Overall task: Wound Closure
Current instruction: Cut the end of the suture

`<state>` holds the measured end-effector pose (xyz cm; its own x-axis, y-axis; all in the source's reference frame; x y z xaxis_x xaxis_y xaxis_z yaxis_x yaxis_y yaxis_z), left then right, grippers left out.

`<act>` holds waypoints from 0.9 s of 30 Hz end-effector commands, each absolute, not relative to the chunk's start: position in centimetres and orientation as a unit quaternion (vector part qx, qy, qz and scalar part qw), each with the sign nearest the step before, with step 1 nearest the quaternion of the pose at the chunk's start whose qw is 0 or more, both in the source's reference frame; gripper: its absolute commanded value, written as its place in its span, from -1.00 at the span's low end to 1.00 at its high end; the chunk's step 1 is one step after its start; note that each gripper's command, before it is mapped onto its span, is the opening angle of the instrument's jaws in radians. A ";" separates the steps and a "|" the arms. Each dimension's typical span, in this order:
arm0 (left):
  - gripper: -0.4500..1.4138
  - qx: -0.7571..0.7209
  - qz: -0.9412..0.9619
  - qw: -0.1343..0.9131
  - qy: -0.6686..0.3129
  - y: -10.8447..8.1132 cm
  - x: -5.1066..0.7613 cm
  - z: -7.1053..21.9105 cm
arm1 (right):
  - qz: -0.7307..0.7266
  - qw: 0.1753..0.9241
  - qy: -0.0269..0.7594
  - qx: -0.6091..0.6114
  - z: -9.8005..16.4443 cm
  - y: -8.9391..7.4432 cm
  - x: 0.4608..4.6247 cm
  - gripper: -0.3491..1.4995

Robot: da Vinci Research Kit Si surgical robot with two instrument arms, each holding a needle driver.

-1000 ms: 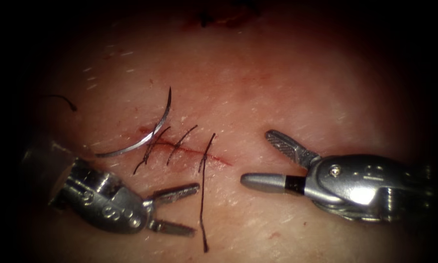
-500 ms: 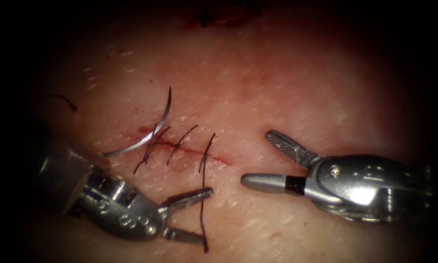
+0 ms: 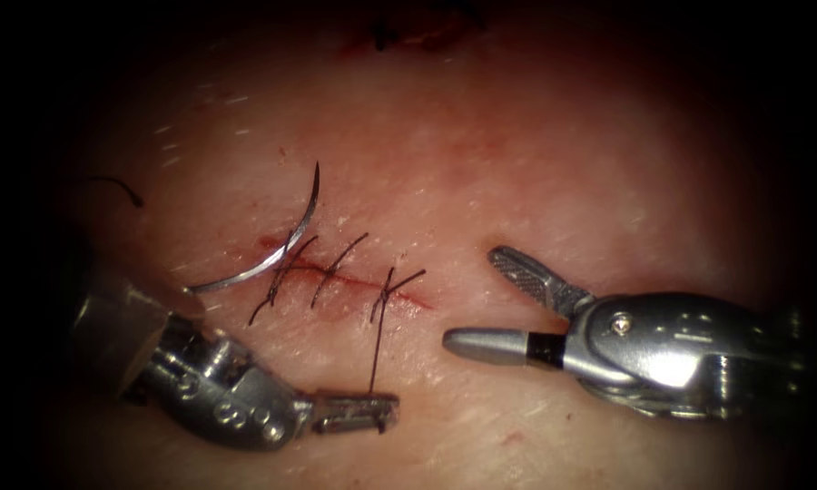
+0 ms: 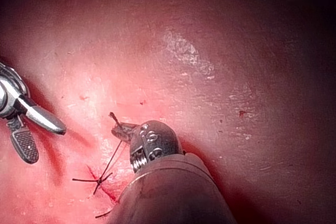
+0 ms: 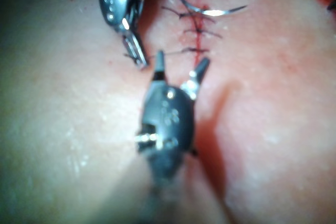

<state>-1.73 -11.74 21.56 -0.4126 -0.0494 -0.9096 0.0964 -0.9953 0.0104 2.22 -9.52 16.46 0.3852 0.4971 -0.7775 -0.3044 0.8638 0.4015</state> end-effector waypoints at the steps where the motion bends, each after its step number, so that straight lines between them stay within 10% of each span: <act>1: -1.00 0.545 -0.838 0.030 0.027 -11.9 -1.80 21.5 | 0.216 0.828 0.508 0.101 16.5 -9.6 2.35 0.79; 27: -1.00 0.589 -0.807 -0.032 0.027 -11.1 -1.65 21.3 | 0.083 0.850 0.519 -0.032 16.9 -9.6 2.98 0.75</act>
